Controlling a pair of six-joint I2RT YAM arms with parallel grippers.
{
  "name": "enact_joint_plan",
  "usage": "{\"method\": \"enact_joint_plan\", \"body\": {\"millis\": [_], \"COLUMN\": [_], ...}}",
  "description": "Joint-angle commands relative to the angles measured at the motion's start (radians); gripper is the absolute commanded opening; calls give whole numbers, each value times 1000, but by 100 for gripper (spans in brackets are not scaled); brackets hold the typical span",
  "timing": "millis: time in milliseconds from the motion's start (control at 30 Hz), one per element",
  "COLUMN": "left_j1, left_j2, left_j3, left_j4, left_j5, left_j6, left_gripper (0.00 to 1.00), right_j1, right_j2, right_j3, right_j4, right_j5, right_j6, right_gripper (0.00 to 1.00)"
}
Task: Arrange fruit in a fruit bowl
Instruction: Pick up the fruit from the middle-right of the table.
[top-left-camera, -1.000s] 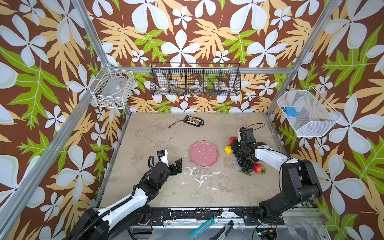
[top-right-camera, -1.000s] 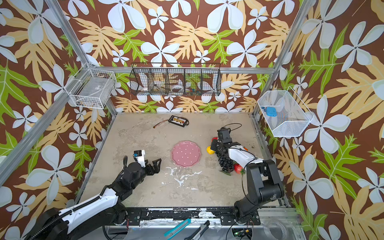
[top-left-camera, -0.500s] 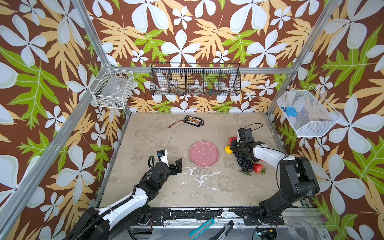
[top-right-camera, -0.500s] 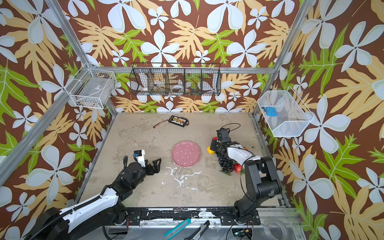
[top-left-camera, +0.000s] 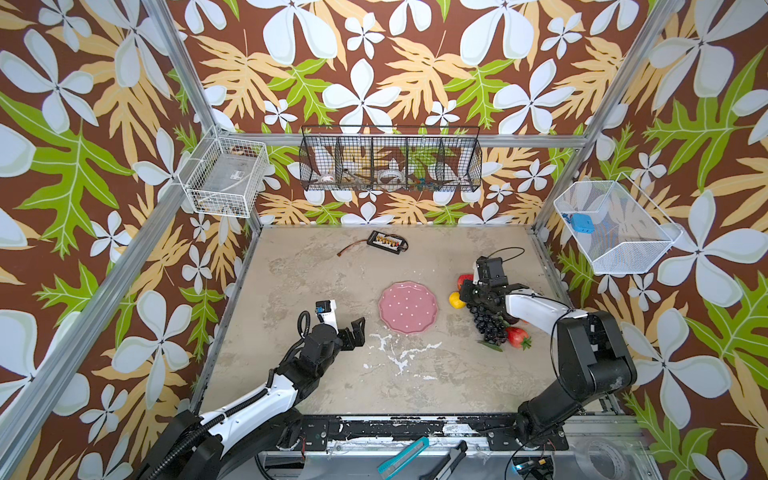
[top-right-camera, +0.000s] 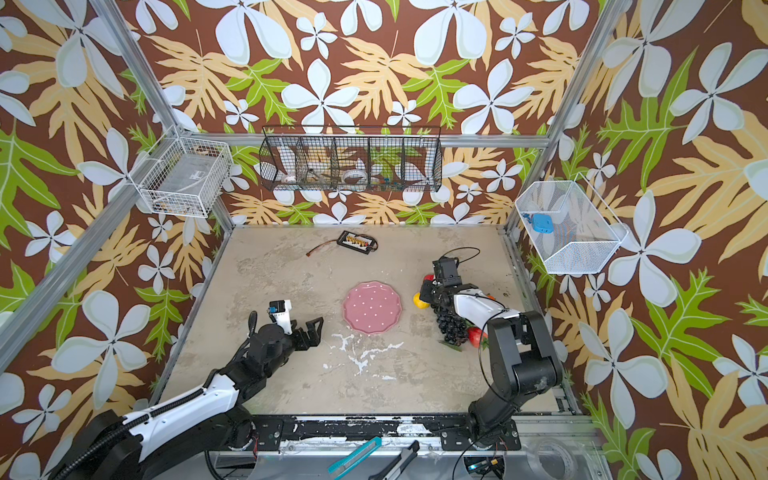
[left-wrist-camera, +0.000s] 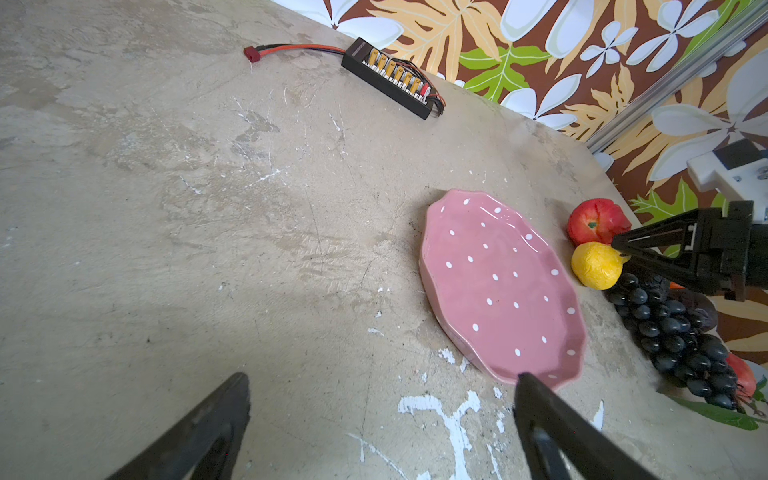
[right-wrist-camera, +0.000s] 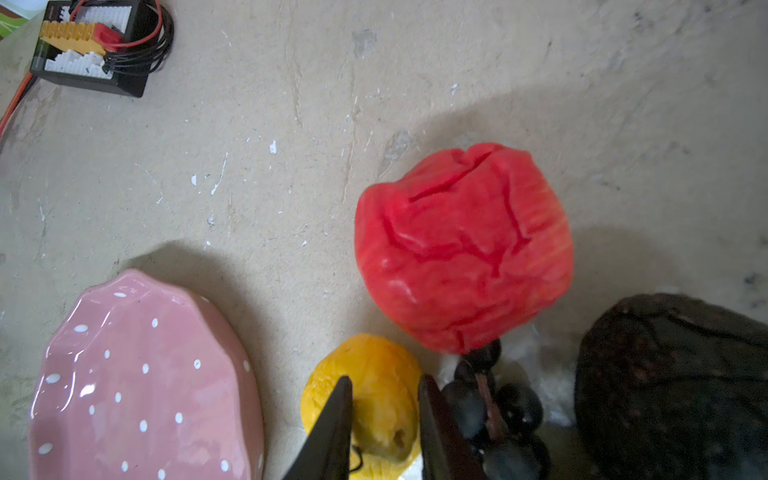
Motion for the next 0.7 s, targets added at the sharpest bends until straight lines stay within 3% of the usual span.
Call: {"method": "enact_joint_plan", "body": {"millis": [0, 667], "left_j1": [-1, -1], "left_j2": [2, 13], "left_j3": [5, 6], "left_j4": [33, 37], "left_j5": [1, -6], "left_j6": [1, 1], "left_gripper": [100, 100], "right_j1": [7, 52], "right_j2": [8, -18], "right_j3": [-2, 35], "right_j4": [4, -38], "right_j5": [-10, 70], "right_j6": [-7, -41], "right_gripper": [28, 19]}}
